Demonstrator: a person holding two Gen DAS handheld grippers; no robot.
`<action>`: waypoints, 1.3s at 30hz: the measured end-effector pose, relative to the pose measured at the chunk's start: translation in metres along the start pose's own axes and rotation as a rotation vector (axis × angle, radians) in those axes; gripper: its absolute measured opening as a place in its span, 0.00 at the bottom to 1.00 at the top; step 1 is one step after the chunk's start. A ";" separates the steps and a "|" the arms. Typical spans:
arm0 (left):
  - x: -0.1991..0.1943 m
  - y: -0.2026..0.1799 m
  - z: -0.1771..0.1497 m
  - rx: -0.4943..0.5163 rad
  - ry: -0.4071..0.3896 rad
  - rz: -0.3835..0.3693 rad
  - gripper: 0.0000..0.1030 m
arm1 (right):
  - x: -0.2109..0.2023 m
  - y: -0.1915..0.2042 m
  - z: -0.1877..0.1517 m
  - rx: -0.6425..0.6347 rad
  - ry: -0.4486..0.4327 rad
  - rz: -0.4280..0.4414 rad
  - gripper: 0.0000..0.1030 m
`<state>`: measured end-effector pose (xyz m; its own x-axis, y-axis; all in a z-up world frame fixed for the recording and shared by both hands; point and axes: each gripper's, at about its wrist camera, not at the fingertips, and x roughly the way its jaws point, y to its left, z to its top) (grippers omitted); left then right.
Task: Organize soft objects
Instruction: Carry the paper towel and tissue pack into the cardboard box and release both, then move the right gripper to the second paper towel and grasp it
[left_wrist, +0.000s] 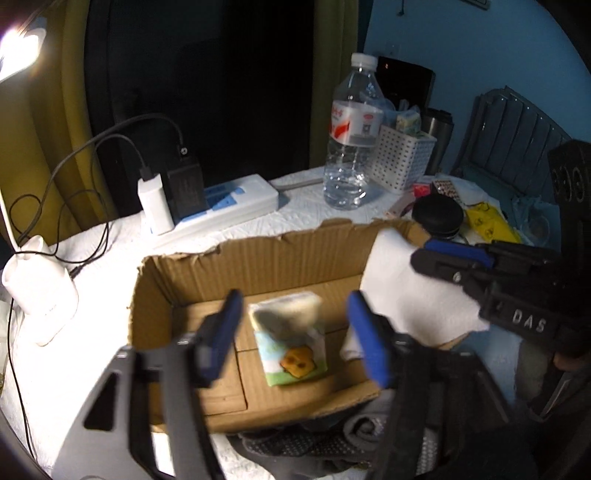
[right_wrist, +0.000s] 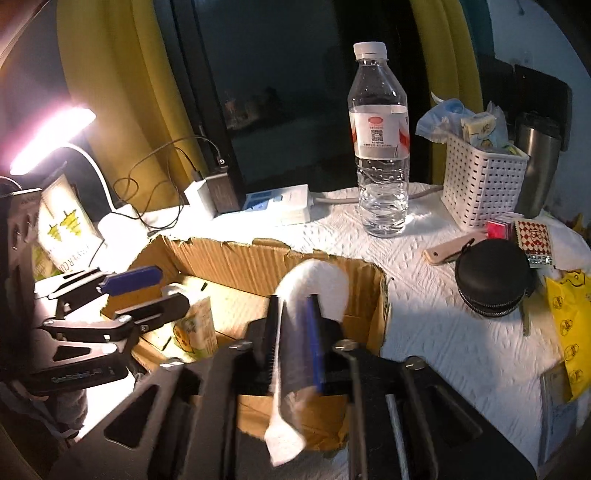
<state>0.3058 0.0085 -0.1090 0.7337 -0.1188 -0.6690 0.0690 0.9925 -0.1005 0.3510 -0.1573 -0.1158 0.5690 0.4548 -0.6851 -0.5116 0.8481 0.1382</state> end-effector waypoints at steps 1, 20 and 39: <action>-0.004 0.000 0.000 -0.002 -0.011 0.003 0.75 | -0.003 0.001 0.000 0.000 -0.001 0.000 0.31; -0.093 0.001 -0.022 -0.031 -0.139 0.001 0.75 | -0.070 0.039 -0.015 -0.042 -0.038 -0.100 0.33; -0.122 -0.002 -0.084 -0.043 -0.117 -0.007 0.75 | -0.095 0.082 -0.057 -0.075 -0.038 -0.117 0.46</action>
<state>0.1596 0.0185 -0.0887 0.8077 -0.1188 -0.5775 0.0470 0.9893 -0.1379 0.2178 -0.1467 -0.0800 0.6508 0.3648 -0.6659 -0.4859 0.8740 0.0039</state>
